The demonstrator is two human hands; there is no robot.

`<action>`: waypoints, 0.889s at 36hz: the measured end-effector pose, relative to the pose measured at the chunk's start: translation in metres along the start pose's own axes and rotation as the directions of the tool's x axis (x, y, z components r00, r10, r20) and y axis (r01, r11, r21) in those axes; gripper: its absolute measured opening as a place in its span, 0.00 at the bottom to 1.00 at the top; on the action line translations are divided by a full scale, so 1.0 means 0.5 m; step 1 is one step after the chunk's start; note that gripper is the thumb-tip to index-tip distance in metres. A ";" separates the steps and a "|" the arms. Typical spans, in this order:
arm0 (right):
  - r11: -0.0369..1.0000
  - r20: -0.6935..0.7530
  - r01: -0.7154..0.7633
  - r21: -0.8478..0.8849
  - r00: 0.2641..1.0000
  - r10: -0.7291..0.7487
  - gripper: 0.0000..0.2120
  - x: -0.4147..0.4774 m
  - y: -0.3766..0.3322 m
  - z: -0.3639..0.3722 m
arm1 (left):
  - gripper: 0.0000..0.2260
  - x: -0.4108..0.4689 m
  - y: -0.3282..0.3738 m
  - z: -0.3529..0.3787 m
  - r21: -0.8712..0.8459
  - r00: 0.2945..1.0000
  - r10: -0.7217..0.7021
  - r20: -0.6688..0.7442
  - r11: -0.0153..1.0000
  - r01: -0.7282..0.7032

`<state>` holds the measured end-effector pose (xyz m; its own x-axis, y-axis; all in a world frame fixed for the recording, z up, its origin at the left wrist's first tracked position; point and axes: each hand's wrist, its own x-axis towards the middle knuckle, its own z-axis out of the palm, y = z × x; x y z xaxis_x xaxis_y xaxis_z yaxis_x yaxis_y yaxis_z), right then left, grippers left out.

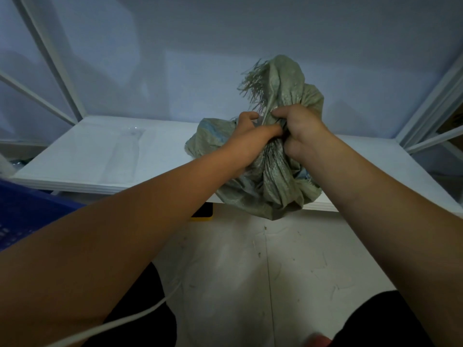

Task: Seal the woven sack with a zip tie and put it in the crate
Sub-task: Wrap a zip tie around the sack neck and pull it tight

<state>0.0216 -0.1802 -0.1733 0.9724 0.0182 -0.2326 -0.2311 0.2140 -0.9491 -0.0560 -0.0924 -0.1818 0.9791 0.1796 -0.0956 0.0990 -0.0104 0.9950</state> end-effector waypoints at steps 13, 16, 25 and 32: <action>0.998 -0.019 0.032 -0.053 0.999 -0.033 0.23 -0.043 -0.005 -0.005 | 0.37 0.002 0.001 -0.009 0.182 0.998 0.000 0.063 0.983 -0.011; 0.998 -0.027 0.046 -0.045 0.998 -0.048 0.23 -0.047 -0.005 -0.006 | 0.34 0.007 -0.002 -0.012 0.189 0.997 -0.010 0.076 0.982 -0.004; 0.993 -0.060 0.118 0.004 0.991 -0.118 0.15 -0.043 -0.006 -0.006 | 0.22 0.010 -0.007 -0.022 0.219 0.992 0.126 -0.003 0.968 -0.123; 0.984 -0.126 0.172 0.048 0.978 -0.165 0.25 -0.037 -0.021 -0.023 | 0.06 0.022 -0.025 -0.034 0.316 0.933 0.350 -0.083 0.897 -0.308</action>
<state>0.0060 -0.1941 -0.1613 0.9853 -0.1403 -0.0977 -0.0585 0.2605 -0.9637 -0.0496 -0.0735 -0.1946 0.9335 0.2459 0.2610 -0.1565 -0.3756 0.9135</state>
